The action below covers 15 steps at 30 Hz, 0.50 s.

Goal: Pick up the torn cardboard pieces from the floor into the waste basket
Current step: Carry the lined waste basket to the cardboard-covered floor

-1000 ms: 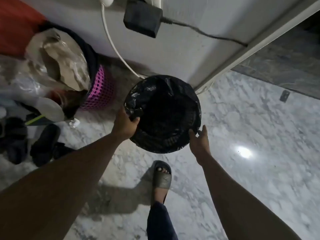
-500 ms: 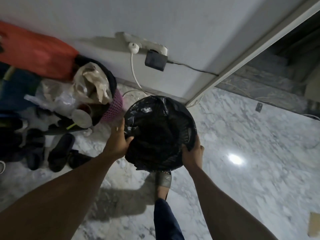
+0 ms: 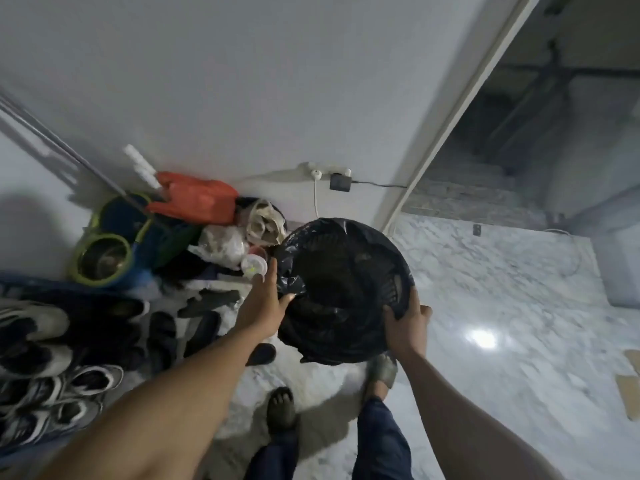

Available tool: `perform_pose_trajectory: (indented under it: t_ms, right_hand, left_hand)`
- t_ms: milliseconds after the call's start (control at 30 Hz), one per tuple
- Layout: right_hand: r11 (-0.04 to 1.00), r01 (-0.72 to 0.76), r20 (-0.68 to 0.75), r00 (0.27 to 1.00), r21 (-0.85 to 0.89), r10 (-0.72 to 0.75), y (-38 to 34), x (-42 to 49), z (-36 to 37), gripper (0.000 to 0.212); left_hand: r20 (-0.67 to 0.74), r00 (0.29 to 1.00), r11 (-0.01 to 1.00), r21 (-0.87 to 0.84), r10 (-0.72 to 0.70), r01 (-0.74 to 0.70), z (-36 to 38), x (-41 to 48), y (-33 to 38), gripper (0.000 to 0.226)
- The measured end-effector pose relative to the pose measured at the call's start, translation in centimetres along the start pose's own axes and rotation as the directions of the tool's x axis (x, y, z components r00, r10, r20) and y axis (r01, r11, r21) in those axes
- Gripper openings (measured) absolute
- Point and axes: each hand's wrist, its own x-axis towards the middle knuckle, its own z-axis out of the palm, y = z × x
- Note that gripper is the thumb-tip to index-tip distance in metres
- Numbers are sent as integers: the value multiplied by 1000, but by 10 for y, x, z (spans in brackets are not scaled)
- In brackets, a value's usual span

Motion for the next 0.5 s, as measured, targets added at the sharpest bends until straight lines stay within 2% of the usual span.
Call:
perform_pose_trajectory:
  t_ms: [67,167,233,367,500]
  right_hand:
    - [997,-27,-70,997,75,32,-2,-76,-16,71]
    - [989,-71,-150,985,132,90,10,-140,-29,68]
    - [974,-89,-242,960,209,140,35,-189,-52,63]
    - [938,-170,-334,903,303,272,97,-235,-90,62]
    - [877,-238,-428,800,418,421,182,-279,-138,61]
  left_hand:
    - [15,997,996,36,80,-80,-34,-57,-7,83]
    - [16,990,987,76,138,-139,-48,-103,-8,82]
    - [37,960,951,133,276,-279,-44,-138,5,80]
    - [134,906,877,227,401,-422,-8,-182,45,81]
    - [236,825,784,263,513,-563,55,-240,105,81]
